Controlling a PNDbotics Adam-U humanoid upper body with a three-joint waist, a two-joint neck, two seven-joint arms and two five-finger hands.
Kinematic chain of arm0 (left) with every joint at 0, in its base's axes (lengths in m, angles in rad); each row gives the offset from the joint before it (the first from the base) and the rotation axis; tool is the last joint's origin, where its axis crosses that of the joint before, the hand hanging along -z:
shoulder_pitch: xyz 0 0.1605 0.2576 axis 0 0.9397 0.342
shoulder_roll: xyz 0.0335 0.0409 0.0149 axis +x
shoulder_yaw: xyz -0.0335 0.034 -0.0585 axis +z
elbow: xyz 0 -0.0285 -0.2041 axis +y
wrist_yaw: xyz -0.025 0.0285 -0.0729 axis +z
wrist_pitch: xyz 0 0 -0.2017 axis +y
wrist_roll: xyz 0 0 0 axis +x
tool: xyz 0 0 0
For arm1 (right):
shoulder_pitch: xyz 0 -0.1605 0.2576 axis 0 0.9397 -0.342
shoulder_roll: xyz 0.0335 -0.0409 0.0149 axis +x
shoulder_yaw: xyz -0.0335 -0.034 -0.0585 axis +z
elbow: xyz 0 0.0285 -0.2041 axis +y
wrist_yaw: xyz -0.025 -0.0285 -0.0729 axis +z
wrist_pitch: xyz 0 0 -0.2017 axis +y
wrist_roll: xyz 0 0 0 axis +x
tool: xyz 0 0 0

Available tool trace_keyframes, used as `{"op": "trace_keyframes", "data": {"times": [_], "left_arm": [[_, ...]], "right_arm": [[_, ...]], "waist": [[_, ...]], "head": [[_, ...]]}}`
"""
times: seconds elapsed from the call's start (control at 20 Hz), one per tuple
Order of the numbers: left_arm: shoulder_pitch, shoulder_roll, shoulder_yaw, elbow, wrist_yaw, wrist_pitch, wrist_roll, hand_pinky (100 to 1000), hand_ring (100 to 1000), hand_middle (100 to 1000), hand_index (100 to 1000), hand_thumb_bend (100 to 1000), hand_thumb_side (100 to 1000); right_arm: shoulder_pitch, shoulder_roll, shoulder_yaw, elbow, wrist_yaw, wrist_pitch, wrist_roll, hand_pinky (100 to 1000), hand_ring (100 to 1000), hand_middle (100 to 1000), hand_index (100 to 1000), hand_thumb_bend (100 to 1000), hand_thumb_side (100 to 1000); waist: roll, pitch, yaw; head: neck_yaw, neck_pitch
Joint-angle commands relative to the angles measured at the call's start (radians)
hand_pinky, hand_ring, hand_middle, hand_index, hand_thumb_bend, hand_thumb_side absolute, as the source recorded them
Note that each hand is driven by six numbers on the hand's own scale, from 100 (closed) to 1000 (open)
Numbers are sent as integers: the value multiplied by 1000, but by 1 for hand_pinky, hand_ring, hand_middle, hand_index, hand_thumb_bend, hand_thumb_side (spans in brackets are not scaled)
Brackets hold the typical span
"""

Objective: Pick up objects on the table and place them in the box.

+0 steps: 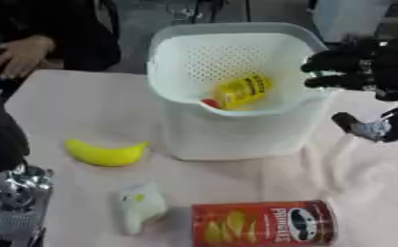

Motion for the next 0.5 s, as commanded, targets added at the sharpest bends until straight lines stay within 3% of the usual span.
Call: {"op": "trace_keyframes", "data": {"times": [0.05,0.5], "left_arm": [[-11,3,0,-12,2,1,3,778,841,897,949,100,1000],[-6,3,3,-12,4,4,10,776,840,896,949,100,1000]], "right_arm": [[-1,-37,0,-67,-11,42,5,861,955,957,1000,100,1000],[5,16,10,-124,-87,82,104,855,931,932,1000,131,1000]], "waist": [[3,-15,-3],[5,-15,-11]], "head": [[8,-14],[22,-10]]}}
